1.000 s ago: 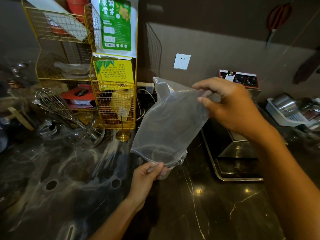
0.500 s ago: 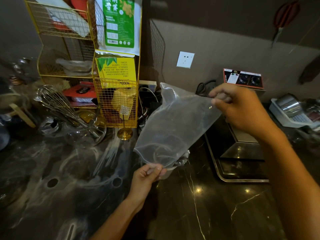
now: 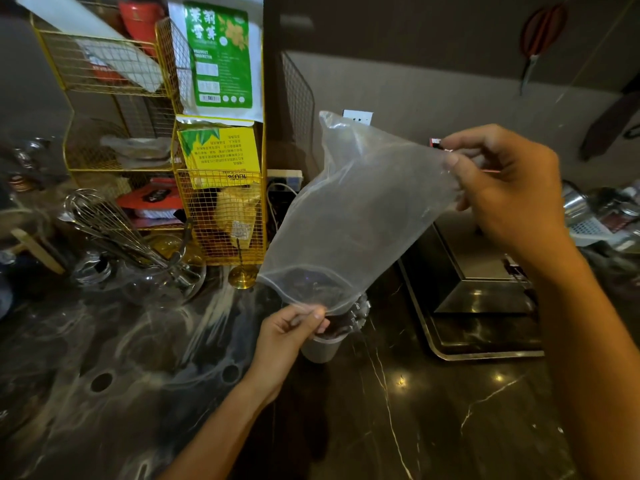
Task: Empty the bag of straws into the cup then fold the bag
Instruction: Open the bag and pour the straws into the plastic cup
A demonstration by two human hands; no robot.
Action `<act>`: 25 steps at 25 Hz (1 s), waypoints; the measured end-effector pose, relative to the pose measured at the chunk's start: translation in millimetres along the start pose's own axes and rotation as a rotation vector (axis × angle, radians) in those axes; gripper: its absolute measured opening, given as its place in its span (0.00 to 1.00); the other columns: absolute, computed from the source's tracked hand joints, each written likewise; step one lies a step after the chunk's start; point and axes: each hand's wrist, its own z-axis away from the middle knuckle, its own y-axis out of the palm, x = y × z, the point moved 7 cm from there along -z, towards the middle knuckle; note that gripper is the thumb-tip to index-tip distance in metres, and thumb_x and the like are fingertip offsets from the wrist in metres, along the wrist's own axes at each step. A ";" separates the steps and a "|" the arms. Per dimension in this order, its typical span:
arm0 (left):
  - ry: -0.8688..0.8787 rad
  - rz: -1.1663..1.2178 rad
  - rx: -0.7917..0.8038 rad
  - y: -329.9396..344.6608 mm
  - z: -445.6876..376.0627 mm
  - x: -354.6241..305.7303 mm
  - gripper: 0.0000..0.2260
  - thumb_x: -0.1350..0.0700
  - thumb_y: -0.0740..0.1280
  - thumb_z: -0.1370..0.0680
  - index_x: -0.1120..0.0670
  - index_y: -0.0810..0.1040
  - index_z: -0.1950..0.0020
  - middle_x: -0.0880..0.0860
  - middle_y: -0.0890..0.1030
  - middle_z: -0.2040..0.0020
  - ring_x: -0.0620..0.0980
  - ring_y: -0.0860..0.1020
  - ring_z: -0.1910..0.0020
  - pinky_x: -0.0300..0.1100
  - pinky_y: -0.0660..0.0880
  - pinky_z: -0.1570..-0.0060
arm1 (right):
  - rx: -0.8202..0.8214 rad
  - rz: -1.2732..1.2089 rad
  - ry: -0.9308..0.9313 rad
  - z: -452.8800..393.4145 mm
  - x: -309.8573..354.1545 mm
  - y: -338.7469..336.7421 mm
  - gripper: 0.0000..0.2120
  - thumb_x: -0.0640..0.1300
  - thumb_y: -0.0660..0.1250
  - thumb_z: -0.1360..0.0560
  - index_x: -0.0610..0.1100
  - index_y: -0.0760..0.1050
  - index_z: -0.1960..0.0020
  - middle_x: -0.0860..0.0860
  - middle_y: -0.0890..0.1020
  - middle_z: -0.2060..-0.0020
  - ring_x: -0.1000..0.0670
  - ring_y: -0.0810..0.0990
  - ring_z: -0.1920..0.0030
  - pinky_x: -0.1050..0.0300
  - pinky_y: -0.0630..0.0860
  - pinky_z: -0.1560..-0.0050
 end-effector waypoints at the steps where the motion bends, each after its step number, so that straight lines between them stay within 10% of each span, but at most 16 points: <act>1: 0.018 -0.005 0.005 1.1 -1.1 -5.1 0.08 0.59 0.69 0.20 0.61 0.85 0.45 0.56 0.87 0.55 0.48 0.85 0.53 0.39 0.82 0.49 | -0.015 -0.024 -0.002 0.3 1.2 -6.8 0.08 0.42 0.69 0.19 0.46 0.81 0.41 0.48 0.83 0.53 0.50 0.83 0.57 0.55 0.84 0.58; 8: 0.055 -0.054 -0.005 18.4 -1.8 -27.1 0.06 0.59 0.69 0.20 0.55 0.86 0.47 0.55 0.87 0.55 0.48 0.84 0.54 0.43 0.81 0.49 | -0.162 -0.041 -0.020 14.4 -1.5 -37.9 0.07 0.42 0.67 0.18 0.43 0.82 0.43 0.46 0.83 0.55 0.45 0.84 0.59 0.49 0.83 0.58; 13: 0.160 -0.066 0.018 38.1 -9.2 -58.8 0.07 0.61 0.69 0.20 0.57 0.85 0.44 0.51 0.87 0.54 0.45 0.85 0.53 0.39 0.82 0.49 | -0.347 -0.056 0.075 38.7 -14.5 -78.0 0.09 0.43 0.65 0.17 0.42 0.79 0.40 0.45 0.83 0.51 0.53 0.83 0.58 0.66 0.81 0.62; 22: 0.234 -0.093 0.148 115.9 -10.1 -54.9 0.08 0.58 0.68 0.20 0.54 0.85 0.44 0.53 0.80 0.35 0.40 0.77 0.33 0.30 0.75 0.38 | -0.458 -0.253 0.659 175.0 -131.9 -135.8 0.04 0.42 0.68 0.19 0.45 0.81 0.51 0.50 0.78 0.67 0.60 0.74 0.75 0.64 0.72 0.74; 25: 0.242 -0.087 0.258 150.6 -6.0 -47.0 0.10 0.52 0.67 0.21 0.50 0.85 0.43 0.55 0.80 0.32 0.46 0.74 0.27 0.43 0.75 0.30 | -0.510 -0.345 0.770 225.3 -156.4 -155.4 0.06 0.42 0.68 0.19 0.48 0.83 0.53 0.52 0.78 0.71 0.58 0.70 0.76 0.65 0.66 0.79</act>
